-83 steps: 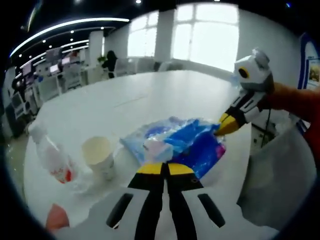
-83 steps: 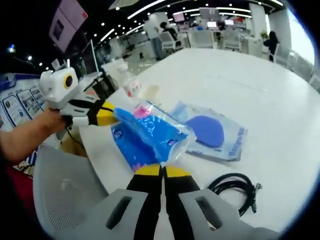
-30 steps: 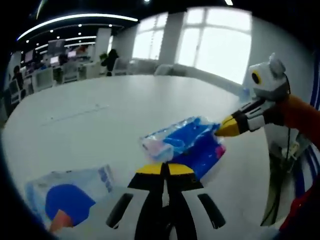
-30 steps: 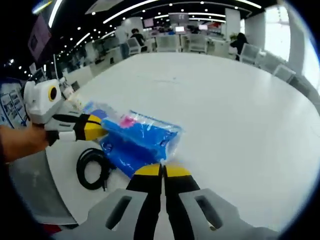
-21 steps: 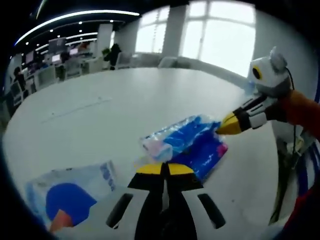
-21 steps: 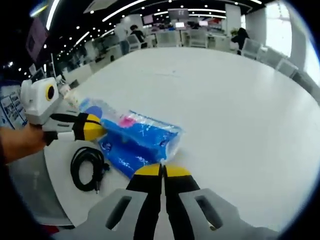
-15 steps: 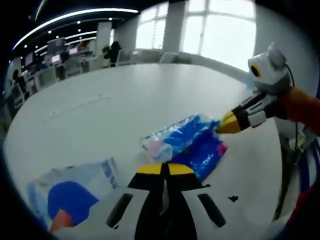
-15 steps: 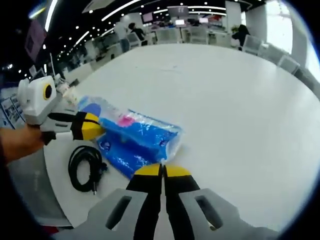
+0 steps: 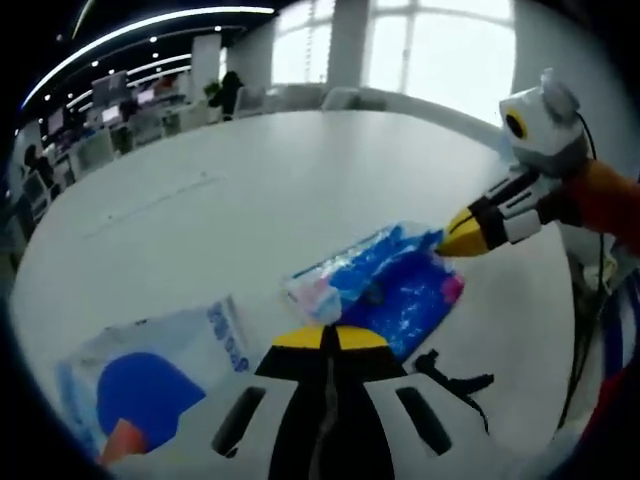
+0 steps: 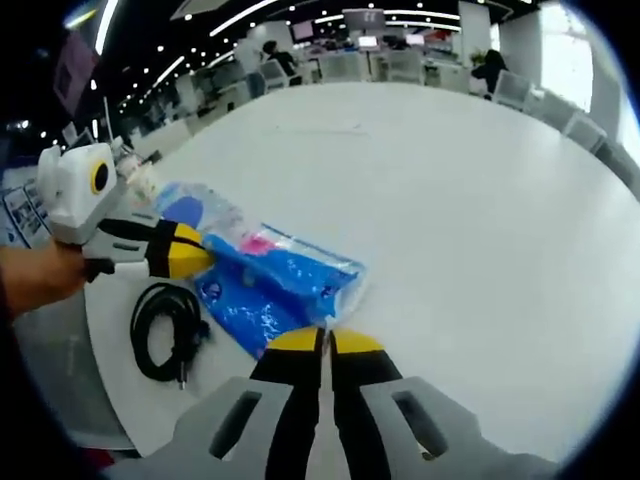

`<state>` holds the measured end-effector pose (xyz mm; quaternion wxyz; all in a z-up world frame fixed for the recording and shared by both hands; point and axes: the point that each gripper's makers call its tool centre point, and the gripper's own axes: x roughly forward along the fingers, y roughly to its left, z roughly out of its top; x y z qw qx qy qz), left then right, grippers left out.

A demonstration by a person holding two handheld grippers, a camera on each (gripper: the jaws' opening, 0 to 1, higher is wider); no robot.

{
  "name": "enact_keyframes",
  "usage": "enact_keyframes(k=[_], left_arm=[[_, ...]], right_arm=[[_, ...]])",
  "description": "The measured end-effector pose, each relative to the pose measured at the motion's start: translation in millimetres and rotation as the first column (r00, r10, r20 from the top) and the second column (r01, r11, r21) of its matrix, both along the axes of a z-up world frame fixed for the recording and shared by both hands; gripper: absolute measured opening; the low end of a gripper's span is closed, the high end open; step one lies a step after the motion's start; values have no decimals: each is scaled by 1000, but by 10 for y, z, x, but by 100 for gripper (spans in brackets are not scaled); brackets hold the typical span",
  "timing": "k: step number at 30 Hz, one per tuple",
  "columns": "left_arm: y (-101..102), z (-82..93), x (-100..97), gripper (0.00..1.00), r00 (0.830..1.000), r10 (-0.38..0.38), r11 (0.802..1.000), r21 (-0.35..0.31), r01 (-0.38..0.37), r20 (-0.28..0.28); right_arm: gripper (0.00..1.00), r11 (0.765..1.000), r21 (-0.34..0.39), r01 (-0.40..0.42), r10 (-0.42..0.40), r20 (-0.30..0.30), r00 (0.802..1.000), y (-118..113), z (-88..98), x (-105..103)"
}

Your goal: Arrange the tabletop items into an orderly group along one side of the table until the central work area is clear of visible clutter.

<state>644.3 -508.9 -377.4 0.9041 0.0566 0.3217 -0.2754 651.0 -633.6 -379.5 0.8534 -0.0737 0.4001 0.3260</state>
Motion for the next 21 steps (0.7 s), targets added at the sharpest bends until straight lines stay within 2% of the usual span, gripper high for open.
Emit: enact_keyframes(k=[15, 21], left_arm=[[35, 47, 16, 2, 1000, 6, 1000, -2, -6, 6], [37, 83, -5, 6, 1000, 10, 1000, -4, -10, 7]], right_arm=[[8, 1000, 19, 24, -24, 0, 1000, -6, -7, 22], [10, 999, 28, 35, -36, 1, 999, -21, 14, 17]])
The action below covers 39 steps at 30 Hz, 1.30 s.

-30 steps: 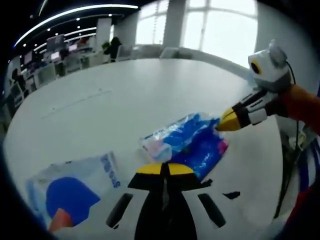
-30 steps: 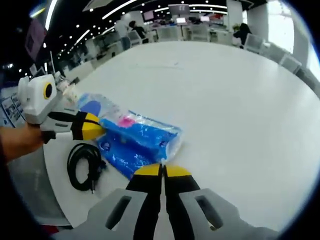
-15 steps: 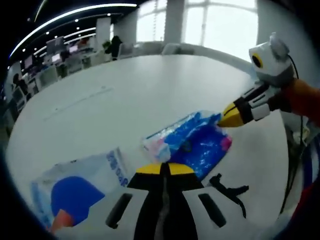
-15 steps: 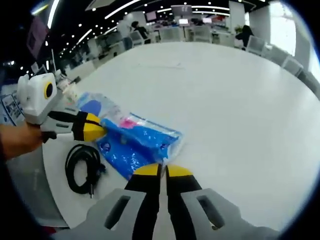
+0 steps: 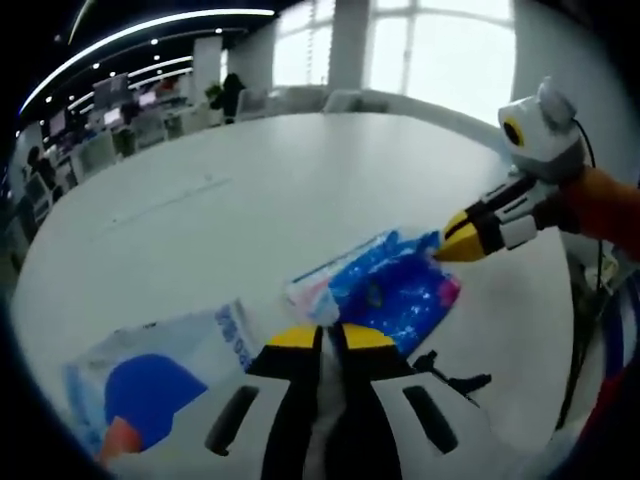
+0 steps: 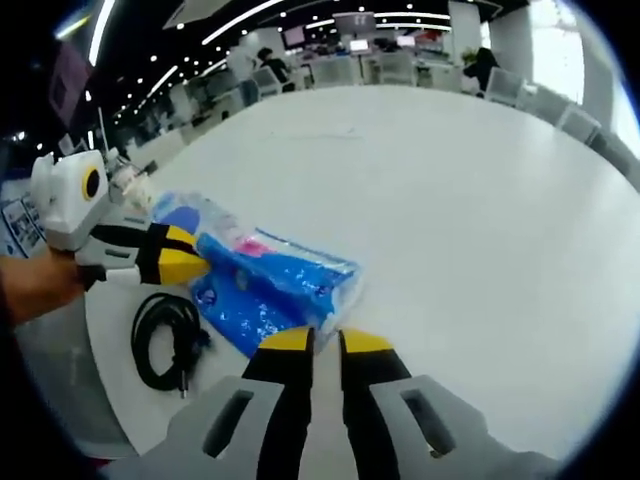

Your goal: Arrange the tabletop items into an orderly group along one side of the table until the central work area is clear of visible clutter.

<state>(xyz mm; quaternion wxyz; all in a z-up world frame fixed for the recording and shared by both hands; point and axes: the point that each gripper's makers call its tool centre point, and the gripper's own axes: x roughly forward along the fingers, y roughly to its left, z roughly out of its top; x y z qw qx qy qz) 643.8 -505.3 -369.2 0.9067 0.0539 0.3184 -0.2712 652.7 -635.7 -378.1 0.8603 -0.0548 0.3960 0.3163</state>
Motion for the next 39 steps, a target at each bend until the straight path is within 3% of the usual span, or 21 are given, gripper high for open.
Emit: enact_keyframes(k=[6, 16, 25, 31, 35, 37, 39], left_arm=[[49, 60, -12, 13, 1000, 18, 1000, -4, -18, 0], [8, 408, -97, 18, 997, -11, 999, -38, 14, 76], [26, 500, -150, 32, 995, -27, 998, -46, 31, 92], [-18, 531, -200, 61, 996, -39, 995, -89, 46, 80], [-101, 550, -294, 79, 993, -86, 986, -135, 95, 76], [-128, 573, -342, 95, 991, -102, 980, -160, 115, 87], [-116, 538, -421, 98, 989, -132, 977, -160, 141, 62]], right_arm=[[11, 1000, -5, 2, -2, 3, 1000, -3, 11, -11], [18, 999, 12, 30, -30, 49, 998, -53, 191, -23], [47, 999, 24, 46, -49, 120, 992, -93, 408, -26], [73, 998, 57, 40, -49, 152, 987, -73, 501, -81], [86, 996, 82, 16, -30, 169, 985, -35, 562, -140], [92, 995, 98, 9, -26, 174, 984, -17, 588, -182], [98, 993, 118, 6, -27, 176, 984, -4, 619, -229]])
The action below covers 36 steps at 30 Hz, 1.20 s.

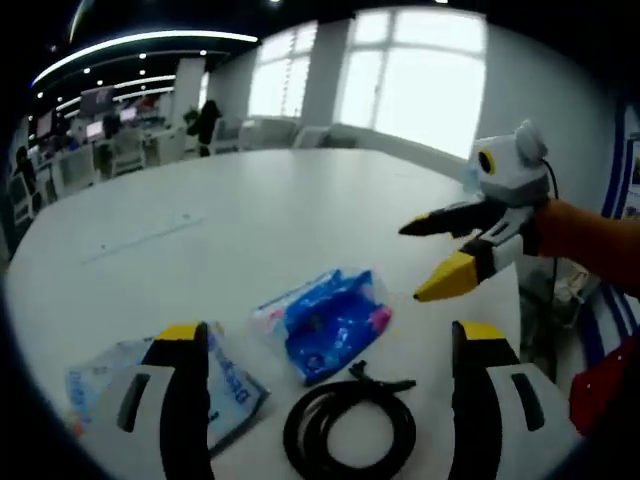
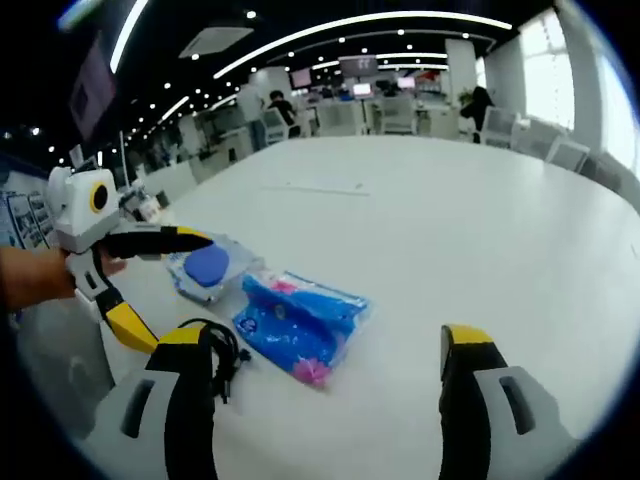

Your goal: Arrange the tabletop items into an orderly group along one side of the table until the central work area is clear of visible clutter.

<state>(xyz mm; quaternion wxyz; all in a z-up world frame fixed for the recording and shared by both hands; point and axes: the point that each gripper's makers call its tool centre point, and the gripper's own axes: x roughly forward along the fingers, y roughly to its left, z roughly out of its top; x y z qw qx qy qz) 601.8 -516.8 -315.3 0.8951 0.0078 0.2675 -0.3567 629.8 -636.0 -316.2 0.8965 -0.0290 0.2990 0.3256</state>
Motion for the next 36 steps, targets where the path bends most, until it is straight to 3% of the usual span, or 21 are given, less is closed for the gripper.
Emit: enact_keyframes(k=[5, 22, 36], left_arm=[[61, -47, -117, 99, 999, -24, 1000, 0, 24, -26], [408, 204, -476, 99, 998, -48, 999, 1, 48, 38], [798, 56, -696, 99, 1000, 8, 1000, 23, -8, 8]], right_arm=[[99, 1000, 30, 0, 0, 7, 1000, 9, 52, -98], [99, 998, 46, -51, 48, 68, 997, 217, 326, -478], [99, 991, 47, -124, 124, 15, 992, 628, 87, -809]])
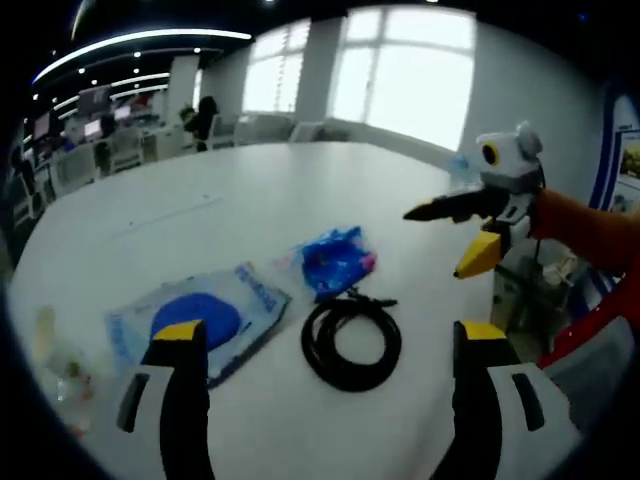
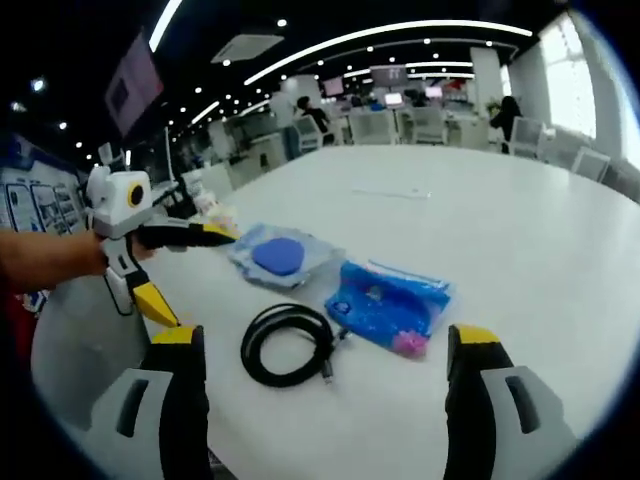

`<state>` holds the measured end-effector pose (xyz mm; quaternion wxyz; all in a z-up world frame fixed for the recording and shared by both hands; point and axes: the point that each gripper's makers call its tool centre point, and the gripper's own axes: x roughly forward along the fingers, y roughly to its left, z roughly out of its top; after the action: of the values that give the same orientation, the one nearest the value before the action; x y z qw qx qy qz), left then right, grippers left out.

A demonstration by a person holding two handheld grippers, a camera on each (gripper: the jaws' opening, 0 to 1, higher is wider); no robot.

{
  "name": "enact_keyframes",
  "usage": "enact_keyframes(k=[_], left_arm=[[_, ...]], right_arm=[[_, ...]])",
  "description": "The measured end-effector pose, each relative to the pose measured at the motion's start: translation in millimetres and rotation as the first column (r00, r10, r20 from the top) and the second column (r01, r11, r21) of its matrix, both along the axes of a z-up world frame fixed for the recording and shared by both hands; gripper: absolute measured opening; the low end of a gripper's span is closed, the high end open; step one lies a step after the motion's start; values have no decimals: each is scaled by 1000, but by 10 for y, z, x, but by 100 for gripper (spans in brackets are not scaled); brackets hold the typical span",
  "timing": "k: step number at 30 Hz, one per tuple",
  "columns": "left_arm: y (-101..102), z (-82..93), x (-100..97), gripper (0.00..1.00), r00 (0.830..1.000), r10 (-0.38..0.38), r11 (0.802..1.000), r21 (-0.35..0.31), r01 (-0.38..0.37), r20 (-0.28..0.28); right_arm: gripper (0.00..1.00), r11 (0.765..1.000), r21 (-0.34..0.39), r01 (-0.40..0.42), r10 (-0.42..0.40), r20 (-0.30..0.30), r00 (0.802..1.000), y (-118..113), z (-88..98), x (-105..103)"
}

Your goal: Arrange the tabletop items into an orderly group along one side of the table until the central work area is clear of visible clutter.

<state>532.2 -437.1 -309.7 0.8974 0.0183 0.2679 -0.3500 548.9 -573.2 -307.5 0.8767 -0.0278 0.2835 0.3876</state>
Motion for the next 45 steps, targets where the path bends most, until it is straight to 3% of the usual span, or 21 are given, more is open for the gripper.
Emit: enact_keyframes(k=[6, 16, 22, 25, 27, 31, 45], left_arm=[[98, -63, -64, 99, 1000, 24, 1000, -1, -24, -20], [40, -208, -32, 88, 998, 29, 999, -23, -31, -50], [-33, -388, 37, 71, 996, 13, 1000, -8, -14, -86], [-106, -516, 0, 51, 992, -37, 999, 22, 40, -123], [-172, -529, 11, 41, 992, -48, 999, 20, 51, -117], [-249, -590, 67, 38, 992, -56, 998, 29, 59, -116], [-305, -752, 94, 18, 988, -28, 998, 46, 36, -149]], right_arm=[[99, 1000, -13, -21, 21, -31, 999, 170, -141, -38], [92, 999, -22, -32, 29, -96, 995, 369, -355, -21], [81, 999, -29, -25, 21, -121, 992, 391, -441, 0], [73, 999, -39, -20, 15, -131, 991, 375, -482, 21], [69, 999, -46, -14, 7, -149, 989, 363, -522, 22], [61, 998, -55, -9, 0, -166, 986, 371, -579, 30], [48, 994, -106, -13, -8, -193, 981, 406, -755, 56]])
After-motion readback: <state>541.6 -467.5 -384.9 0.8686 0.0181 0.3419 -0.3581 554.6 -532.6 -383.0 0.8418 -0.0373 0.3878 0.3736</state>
